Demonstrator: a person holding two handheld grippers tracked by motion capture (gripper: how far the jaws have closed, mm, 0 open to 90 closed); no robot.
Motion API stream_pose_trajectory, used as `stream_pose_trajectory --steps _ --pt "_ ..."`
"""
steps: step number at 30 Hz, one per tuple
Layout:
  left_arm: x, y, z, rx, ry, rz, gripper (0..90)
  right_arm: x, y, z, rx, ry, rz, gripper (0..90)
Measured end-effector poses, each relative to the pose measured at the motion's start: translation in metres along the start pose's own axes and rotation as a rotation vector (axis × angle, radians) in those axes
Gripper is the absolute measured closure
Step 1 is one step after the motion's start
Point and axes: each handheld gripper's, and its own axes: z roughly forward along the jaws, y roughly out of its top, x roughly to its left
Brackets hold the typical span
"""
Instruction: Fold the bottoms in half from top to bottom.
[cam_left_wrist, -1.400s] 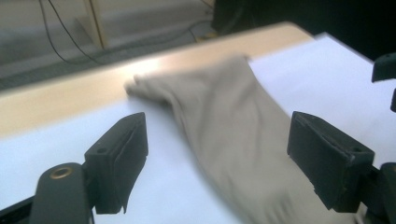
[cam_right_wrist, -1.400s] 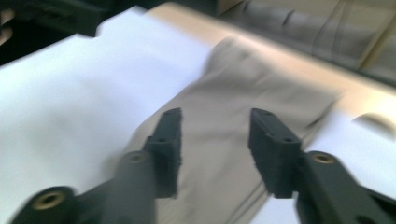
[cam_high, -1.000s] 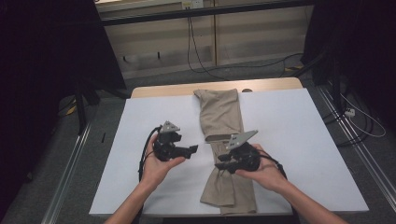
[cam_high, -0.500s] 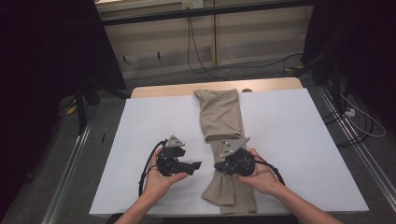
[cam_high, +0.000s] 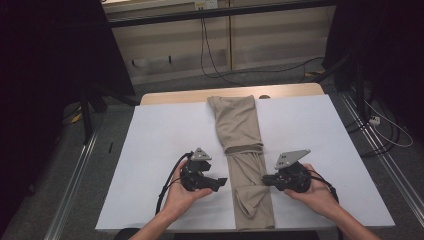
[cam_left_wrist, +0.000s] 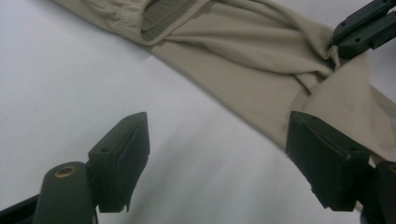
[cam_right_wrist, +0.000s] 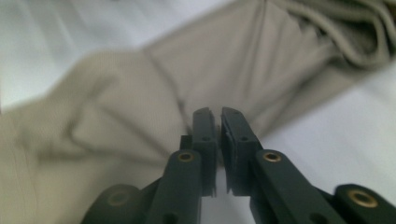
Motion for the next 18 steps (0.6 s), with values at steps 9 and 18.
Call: stream_pose_trajectory --steps 9,18 --pt "0.001 0.001 0.001 0.002 0.001 0.002 22.2 0.021 0.023 -0.003 -0.055 0.049 -0.035 69.2" --pt "0.001 -0.003 -0.002 0.007 -0.014 -0.002 22.1 0.032 0.044 0.047 0.054 0.166 -0.055 76.5"
